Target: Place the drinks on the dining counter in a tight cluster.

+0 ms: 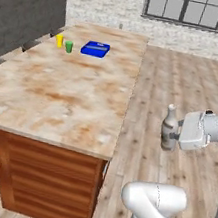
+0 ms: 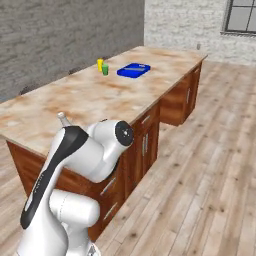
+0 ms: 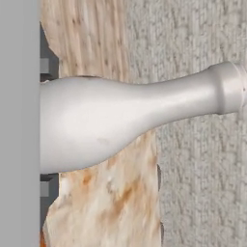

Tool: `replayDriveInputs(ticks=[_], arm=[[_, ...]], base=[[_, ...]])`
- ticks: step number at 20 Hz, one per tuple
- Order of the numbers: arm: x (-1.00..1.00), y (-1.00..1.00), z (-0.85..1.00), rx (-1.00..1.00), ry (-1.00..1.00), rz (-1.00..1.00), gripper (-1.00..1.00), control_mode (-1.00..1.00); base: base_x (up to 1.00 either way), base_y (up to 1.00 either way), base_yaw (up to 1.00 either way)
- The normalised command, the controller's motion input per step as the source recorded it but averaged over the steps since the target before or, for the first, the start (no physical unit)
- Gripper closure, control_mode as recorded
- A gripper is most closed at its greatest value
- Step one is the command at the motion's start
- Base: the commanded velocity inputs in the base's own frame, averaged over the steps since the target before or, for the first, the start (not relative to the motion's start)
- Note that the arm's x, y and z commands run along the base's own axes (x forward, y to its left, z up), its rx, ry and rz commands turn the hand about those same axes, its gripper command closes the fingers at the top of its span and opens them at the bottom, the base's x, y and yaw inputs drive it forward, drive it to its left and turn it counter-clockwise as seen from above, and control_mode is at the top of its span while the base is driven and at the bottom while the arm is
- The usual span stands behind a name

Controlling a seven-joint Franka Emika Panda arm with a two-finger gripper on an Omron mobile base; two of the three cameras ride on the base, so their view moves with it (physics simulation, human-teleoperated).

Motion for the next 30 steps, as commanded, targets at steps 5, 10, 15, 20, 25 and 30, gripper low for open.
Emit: replayDriveInputs(ticks=[5, 10, 15, 20, 25, 30], arm=[[0.00, 0.00, 0.00, 0.00, 0.00, 0.00, 1.00, 1.00], [0.00, 0.00, 0.00, 0.00, 0.00, 0.00, 1.00, 1.00], [0.00, 0.00, 0.00, 0.00, 0.00, 0.00, 1.00, 1.00], [0.00, 0.00, 0.00, 0.00, 0.00, 0.00, 1.00, 1.00], [0.00, 0.00, 0.00, 0.00, 0.00, 0.00, 1.00, 1.00], [0.00, 0.00, 0.00, 0.00, 0.00, 0.00, 1.00, 1.00]], base=[[0.62, 1.00, 0.00], [0.71, 1.00, -0.09], [0.83, 1.00, -0.25], [0.97, 0.97, -0.39], [0.85, 0.74, -0.34], [0.01, 0.06, 0.00]])
